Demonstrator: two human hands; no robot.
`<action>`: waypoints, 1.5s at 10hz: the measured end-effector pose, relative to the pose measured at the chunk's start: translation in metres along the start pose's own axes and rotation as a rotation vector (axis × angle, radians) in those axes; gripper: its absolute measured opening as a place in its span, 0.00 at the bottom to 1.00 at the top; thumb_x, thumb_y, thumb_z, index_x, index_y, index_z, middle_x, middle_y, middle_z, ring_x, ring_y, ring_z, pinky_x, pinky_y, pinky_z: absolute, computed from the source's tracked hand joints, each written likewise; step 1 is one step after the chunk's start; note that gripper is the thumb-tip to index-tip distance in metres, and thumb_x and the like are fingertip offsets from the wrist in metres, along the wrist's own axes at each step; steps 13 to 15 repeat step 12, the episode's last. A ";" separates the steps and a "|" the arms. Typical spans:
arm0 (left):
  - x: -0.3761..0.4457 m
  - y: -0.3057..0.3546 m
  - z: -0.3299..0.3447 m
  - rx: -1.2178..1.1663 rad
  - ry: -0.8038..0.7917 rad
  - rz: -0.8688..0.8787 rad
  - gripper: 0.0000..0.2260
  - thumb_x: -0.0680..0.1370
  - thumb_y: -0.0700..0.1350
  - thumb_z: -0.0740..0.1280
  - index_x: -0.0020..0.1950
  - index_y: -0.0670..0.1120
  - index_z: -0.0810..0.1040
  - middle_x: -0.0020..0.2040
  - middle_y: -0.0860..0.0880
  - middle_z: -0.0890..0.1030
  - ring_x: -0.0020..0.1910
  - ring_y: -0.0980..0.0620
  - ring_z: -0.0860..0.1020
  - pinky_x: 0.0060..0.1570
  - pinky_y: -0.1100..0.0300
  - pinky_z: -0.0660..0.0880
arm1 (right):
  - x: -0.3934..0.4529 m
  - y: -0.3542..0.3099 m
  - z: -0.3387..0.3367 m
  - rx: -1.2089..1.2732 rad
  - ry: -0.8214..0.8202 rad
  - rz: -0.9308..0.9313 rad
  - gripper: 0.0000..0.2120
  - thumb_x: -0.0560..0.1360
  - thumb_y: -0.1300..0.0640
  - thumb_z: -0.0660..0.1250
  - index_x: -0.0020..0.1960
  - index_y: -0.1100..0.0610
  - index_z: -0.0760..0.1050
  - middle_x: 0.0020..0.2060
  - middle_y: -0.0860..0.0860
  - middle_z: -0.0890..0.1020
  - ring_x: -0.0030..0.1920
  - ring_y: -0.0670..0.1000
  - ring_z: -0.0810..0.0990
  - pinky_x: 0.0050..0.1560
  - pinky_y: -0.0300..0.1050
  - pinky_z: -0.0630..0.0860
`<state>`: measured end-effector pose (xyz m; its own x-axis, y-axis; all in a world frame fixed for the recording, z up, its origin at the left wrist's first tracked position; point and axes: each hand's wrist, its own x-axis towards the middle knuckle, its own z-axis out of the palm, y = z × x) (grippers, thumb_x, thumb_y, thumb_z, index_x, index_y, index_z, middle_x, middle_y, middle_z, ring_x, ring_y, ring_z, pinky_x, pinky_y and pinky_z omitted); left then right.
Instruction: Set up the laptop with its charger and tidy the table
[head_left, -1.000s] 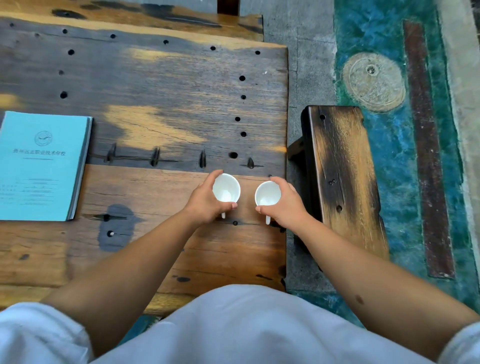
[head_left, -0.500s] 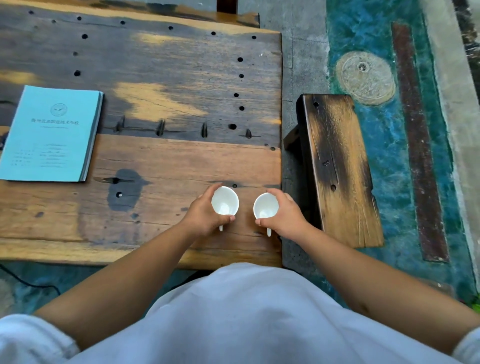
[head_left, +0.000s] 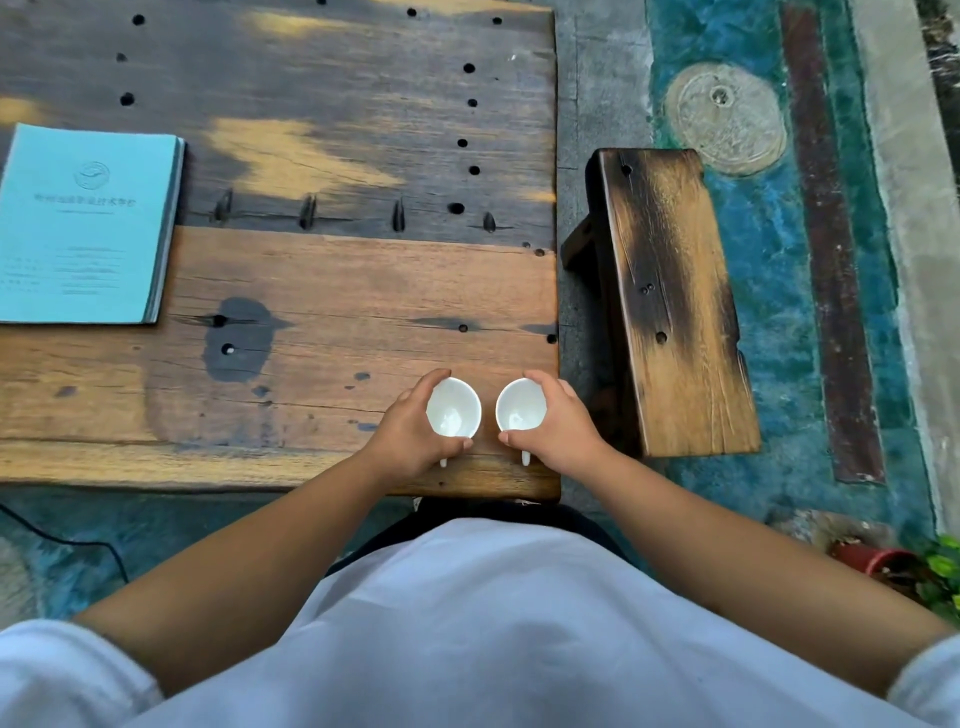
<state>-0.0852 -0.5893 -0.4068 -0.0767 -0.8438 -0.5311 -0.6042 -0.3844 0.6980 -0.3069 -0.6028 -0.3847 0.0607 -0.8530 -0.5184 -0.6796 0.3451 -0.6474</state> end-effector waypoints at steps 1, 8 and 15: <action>-0.002 -0.002 0.001 -0.012 -0.008 0.012 0.43 0.64 0.53 0.80 0.73 0.63 0.60 0.67 0.50 0.70 0.61 0.52 0.67 0.57 0.57 0.66 | -0.001 -0.001 0.002 -0.007 -0.009 -0.009 0.43 0.63 0.51 0.81 0.73 0.49 0.64 0.69 0.50 0.67 0.62 0.47 0.67 0.59 0.41 0.64; -0.007 -0.002 0.001 0.065 -0.075 0.075 0.44 0.68 0.56 0.77 0.77 0.61 0.53 0.73 0.47 0.60 0.71 0.45 0.64 0.63 0.55 0.63 | -0.009 0.000 0.020 -0.064 -0.026 -0.025 0.44 0.64 0.47 0.80 0.74 0.46 0.60 0.71 0.50 0.65 0.65 0.51 0.69 0.58 0.43 0.65; -0.020 0.012 -0.007 0.302 -0.022 0.102 0.47 0.71 0.64 0.69 0.79 0.58 0.43 0.80 0.50 0.41 0.78 0.43 0.46 0.72 0.44 0.58 | -0.018 -0.003 0.014 -0.139 -0.002 -0.029 0.46 0.71 0.39 0.72 0.79 0.47 0.50 0.79 0.46 0.51 0.77 0.53 0.56 0.72 0.52 0.60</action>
